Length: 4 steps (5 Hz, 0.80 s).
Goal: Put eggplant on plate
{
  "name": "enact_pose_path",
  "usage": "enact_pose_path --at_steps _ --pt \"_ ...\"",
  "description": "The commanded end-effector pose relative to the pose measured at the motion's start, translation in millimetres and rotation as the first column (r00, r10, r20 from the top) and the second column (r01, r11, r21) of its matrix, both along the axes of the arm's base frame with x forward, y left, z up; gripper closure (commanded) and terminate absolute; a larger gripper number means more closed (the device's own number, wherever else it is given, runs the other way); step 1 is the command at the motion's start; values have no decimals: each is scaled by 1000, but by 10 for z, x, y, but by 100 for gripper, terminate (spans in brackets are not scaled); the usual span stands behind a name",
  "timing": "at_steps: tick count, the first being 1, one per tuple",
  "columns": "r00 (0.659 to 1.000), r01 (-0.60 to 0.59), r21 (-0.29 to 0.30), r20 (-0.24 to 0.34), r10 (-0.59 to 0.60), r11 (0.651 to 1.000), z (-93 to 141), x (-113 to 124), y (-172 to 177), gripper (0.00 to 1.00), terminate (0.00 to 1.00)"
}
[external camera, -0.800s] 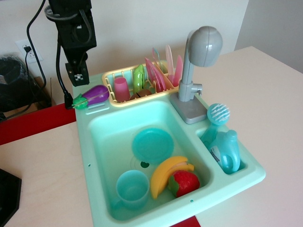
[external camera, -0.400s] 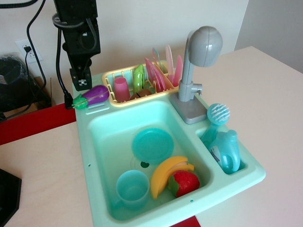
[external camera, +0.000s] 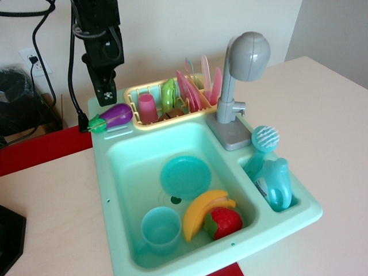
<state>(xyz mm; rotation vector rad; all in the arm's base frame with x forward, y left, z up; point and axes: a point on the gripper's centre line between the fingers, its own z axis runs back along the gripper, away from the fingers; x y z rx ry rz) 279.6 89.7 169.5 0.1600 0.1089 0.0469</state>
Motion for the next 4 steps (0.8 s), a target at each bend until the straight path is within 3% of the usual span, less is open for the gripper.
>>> enact_pose_path --at_steps 1,3,4 --pt "1000 -4 -2 7 4 1000 -142 51 53 0 0" --pt "999 -5 24 48 4 1000 -399 171 -21 0 0" --pt "998 -15 84 64 10 996 -490 196 -12 100 0"
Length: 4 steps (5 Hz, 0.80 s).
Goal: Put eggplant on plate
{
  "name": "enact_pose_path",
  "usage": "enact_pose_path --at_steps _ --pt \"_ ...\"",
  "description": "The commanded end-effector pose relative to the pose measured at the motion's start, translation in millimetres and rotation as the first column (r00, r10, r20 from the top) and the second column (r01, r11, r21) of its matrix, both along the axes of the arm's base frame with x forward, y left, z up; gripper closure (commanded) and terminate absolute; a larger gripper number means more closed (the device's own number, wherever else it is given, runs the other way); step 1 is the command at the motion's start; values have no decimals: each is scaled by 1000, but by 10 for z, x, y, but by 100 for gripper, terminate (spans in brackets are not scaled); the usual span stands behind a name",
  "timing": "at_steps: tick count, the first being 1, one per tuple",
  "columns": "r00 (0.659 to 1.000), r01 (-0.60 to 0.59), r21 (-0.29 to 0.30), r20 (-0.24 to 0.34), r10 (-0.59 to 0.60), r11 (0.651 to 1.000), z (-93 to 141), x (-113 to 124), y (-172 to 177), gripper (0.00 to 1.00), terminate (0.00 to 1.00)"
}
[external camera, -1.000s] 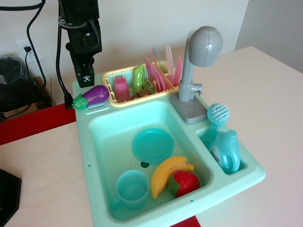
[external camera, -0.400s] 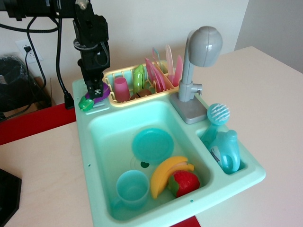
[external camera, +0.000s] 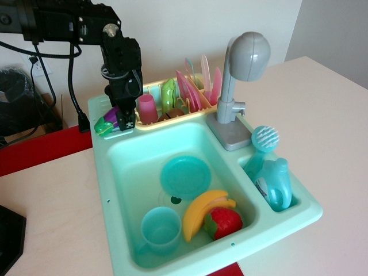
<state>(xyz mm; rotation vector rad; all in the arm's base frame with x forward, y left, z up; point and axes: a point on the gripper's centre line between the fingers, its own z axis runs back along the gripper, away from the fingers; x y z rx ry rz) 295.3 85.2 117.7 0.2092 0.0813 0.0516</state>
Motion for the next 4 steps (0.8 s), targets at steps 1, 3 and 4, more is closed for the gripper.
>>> enact_pose_path --at_steps 1,3,4 --pt "999 -27 101 48 22 995 -20 8 26 100 0" --pt "963 220 156 120 -240 963 232 450 -569 100 0" --pt "948 272 131 135 -289 953 275 652 -807 100 0"
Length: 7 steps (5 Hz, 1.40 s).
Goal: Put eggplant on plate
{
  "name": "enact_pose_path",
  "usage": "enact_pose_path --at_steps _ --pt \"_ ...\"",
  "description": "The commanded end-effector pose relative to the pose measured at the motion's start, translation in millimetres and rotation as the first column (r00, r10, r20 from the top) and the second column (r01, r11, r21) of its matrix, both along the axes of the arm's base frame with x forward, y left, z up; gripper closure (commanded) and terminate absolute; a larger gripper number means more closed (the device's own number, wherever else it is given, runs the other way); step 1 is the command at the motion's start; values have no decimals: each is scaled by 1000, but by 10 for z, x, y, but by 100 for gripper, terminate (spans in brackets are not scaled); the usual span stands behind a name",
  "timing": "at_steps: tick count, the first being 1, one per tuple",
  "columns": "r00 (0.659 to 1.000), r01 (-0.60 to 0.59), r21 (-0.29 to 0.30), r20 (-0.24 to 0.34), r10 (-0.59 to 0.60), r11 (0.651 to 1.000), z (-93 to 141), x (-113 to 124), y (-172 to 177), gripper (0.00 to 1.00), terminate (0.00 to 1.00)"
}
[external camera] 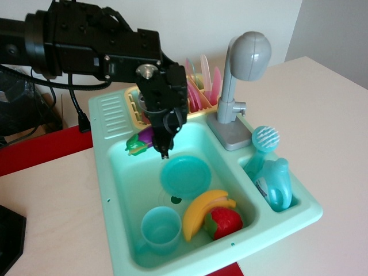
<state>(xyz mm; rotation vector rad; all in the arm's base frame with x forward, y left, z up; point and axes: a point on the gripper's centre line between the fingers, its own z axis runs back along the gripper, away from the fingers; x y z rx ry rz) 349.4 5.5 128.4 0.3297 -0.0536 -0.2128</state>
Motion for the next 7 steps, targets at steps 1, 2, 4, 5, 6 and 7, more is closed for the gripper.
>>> enact_pose_path --at_steps 1,2,4,5,6,7 --pt "999 26 -43 30 -25 999 110 200 -211 100 0" --pt "1000 18 -60 12 -18 998 -4 205 -297 100 0" --pt "1000 -23 -66 0 23 998 -301 238 -326 100 0" --pt "998 -67 -71 -16 66 995 -452 205 -315 100 0" --pt "993 -116 -106 -11 116 988 -397 159 -313 0 0" --pt "989 -146 -124 -9 146 981 -316 97 -313 0 0"
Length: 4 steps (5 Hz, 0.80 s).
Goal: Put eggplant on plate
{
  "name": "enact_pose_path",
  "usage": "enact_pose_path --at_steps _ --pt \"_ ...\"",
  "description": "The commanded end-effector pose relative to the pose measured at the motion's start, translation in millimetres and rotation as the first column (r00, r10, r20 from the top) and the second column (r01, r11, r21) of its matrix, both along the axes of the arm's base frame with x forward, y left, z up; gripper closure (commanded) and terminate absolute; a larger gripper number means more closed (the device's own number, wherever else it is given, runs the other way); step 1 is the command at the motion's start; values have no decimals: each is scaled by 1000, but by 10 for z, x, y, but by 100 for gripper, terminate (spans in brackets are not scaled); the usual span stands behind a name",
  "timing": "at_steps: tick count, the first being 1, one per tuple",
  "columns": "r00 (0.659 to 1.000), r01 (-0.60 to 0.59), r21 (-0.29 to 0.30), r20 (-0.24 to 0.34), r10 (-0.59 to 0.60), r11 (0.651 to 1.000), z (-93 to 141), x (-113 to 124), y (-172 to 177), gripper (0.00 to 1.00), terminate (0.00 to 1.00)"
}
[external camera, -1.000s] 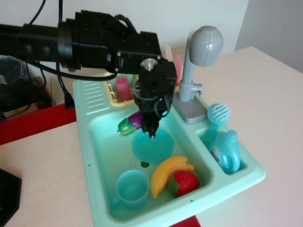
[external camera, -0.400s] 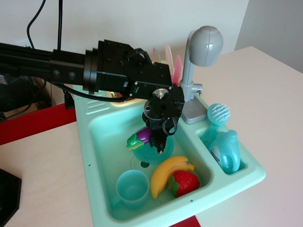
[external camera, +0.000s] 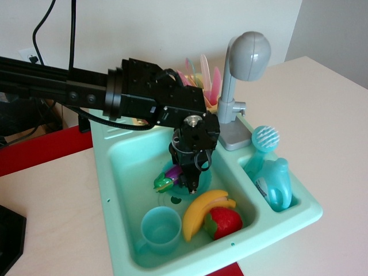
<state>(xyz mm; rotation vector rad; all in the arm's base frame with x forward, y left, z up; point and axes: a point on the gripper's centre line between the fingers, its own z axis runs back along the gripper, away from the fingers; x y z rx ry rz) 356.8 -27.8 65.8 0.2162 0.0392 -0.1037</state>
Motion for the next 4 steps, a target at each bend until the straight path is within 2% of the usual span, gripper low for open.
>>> enact_pose_path --at_steps 1,2,3,4 --pt "992 -36 -14 120 37 999 523 -66 71 0 0" --pt "987 -58 -53 147 65 997 890 -187 213 0 0" --pt "981 -90 -132 157 111 987 1307 -351 371 0 0" --pt "982 -149 -70 105 156 986 1572 -603 663 0 100"
